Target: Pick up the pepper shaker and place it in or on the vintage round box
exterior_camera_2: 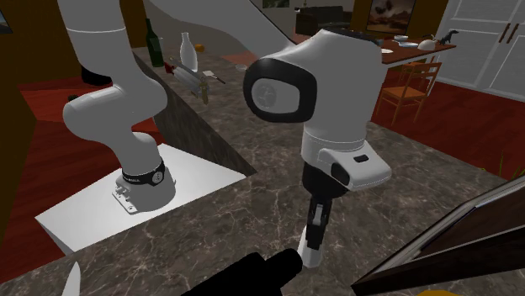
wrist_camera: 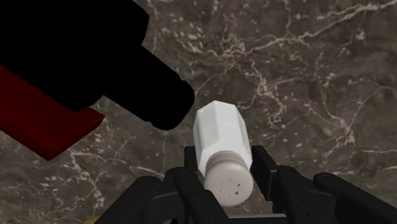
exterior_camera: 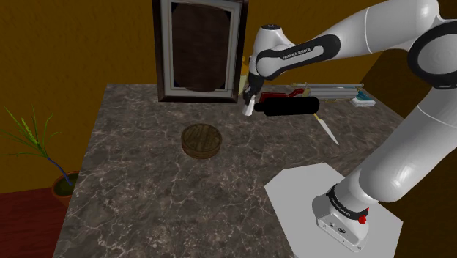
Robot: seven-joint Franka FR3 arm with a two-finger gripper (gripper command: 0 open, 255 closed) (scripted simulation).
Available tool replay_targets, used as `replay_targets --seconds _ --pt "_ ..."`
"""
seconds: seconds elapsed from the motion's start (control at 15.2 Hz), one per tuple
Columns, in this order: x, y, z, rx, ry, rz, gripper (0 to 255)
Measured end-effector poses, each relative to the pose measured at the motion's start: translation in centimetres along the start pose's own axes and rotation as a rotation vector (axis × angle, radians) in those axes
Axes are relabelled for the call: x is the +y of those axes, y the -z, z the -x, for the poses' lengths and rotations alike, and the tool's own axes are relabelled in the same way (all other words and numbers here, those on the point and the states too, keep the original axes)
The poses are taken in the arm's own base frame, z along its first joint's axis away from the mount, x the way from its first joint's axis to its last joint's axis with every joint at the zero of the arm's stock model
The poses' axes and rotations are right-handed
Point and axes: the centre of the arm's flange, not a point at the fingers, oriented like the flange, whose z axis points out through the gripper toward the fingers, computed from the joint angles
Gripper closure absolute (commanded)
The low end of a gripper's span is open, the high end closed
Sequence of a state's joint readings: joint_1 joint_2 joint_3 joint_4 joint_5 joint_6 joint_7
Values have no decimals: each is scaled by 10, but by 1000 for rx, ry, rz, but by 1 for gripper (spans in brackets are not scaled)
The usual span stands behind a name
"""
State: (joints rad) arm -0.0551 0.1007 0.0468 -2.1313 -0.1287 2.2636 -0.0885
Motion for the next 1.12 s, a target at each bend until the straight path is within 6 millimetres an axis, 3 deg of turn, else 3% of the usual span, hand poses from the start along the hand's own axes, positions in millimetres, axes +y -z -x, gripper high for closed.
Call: replay_targets --seconds 1.12 --pt "9 89 -2 0 0 0 255"
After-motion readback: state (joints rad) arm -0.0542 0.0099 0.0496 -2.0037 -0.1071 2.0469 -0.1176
